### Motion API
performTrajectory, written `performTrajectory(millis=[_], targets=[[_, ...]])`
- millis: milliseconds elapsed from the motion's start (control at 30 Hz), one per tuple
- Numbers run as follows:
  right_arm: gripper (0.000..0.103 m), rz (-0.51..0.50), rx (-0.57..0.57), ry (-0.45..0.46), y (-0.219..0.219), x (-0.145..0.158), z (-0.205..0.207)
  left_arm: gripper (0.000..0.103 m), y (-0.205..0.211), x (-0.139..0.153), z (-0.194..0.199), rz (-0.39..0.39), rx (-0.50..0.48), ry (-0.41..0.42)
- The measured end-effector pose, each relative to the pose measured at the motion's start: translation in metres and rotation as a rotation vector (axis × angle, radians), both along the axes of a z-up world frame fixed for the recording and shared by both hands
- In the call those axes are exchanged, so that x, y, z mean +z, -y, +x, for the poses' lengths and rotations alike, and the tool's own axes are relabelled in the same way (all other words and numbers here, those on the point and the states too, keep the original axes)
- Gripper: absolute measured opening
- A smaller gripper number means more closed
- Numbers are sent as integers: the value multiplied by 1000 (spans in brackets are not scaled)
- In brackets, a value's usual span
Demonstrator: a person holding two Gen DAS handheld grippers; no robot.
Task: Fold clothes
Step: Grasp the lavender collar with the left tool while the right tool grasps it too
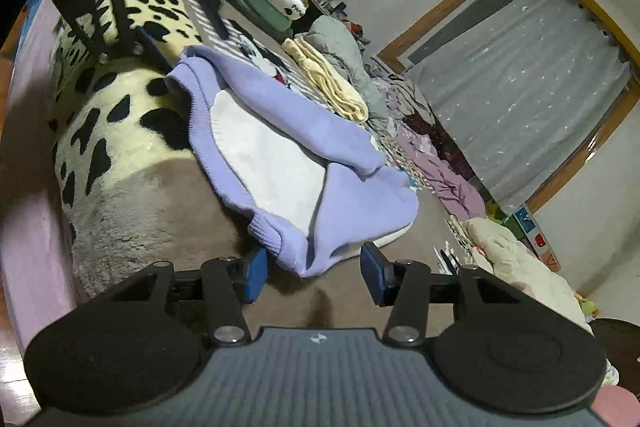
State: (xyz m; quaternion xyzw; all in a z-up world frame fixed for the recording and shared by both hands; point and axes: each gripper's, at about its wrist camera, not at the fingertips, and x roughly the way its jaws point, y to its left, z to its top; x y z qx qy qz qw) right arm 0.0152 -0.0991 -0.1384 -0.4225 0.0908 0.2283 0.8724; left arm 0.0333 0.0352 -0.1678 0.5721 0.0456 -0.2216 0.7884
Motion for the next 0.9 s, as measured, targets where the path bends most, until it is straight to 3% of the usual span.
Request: performTrajectory(millis=[67,133,233,300,400,600,733,900], targets=[[49,-7,6,10,-1,-2,-1,45,-2,2,0,-9,3,9],[49,-5,12,17,0,-1,-2,24,-2,3,4,-21,15,20],[40,41,18,-9,4,5,0,11,1,12,11,-80,44,2],[14,76,21,-29,7,11,2,10,-2,25,18,-184,67,-37],[11,129,27,-59,12,18,4,9,-8,46,31,-348,101,-93],[11,321,1,-64,23,49,23,8,-9,76,68,-555,167,-146],[11,442,-35,-58,31,66,53,6,-4,91,110,-648,196,-184],[10,587,-74,-115,44,78,105,5,-5,101,165,-764,257,-247]])
